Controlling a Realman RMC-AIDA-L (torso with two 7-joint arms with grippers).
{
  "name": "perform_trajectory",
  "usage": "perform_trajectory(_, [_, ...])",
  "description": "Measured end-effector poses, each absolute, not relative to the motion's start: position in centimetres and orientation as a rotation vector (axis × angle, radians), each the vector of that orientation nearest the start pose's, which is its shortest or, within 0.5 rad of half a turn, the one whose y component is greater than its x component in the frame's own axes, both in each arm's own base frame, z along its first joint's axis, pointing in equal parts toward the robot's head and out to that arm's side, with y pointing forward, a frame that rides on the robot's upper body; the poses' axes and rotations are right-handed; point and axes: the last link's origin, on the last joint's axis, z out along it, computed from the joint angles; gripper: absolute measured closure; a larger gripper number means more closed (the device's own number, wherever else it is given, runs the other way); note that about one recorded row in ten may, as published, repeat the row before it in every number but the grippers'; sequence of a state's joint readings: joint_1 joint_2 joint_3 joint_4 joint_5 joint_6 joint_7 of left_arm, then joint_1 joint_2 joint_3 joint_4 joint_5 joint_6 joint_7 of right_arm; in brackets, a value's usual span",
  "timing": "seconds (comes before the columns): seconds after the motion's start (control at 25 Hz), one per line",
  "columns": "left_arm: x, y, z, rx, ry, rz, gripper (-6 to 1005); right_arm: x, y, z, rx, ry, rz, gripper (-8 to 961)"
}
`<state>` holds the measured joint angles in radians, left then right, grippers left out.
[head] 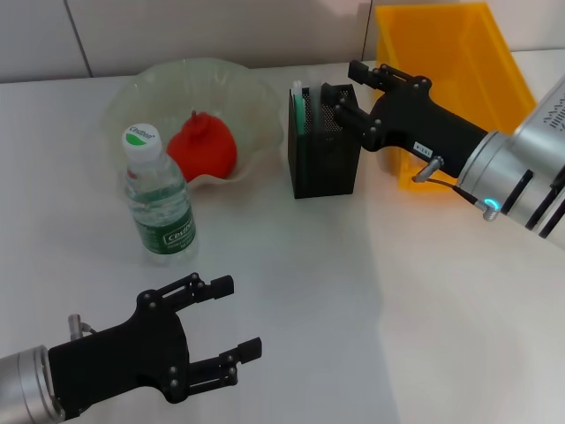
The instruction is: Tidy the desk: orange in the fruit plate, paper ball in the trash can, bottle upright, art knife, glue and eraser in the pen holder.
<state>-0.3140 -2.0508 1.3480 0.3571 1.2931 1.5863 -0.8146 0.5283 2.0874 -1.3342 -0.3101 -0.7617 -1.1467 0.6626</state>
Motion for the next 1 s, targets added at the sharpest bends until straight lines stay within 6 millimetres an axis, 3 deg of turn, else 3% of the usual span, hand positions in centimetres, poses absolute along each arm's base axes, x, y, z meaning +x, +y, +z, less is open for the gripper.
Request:
perform_trajectory(0.28, [-27.8, 23.3, -5.7, -2.712, -0.339, -1.05, 199, 24.0, 33.8, -1.5, -2.191, 0.386, 1.117, 391])
perform_trajectory(0.44, [-27.8, 23.2, -5.6, -2.712, -0.336, -1.054, 199, 25.1, 31.3, 0.7, -2.188, 0.377, 1.185, 290])
perform_trajectory(0.6, [-27.7, 23.4, -5.5, -2.715, -0.329, -1.054, 199, 26.8, 28.5, 1.8, -2.354, 0.381, 1.163, 170])
perform_trajectory(0.8, [-27.5, 23.8, -5.3, -2.761, -0.342, -1.046, 199, 28.6, 24.6, 2.0, -2.681, 0.368, 1.06, 170])
perform_trajectory(1.0, [-27.1, 24.1, -5.4, -2.814, -0.329, -1.033, 199, 30.2, 23.0, 2.9, -2.787, 0.419, 0.972, 170])
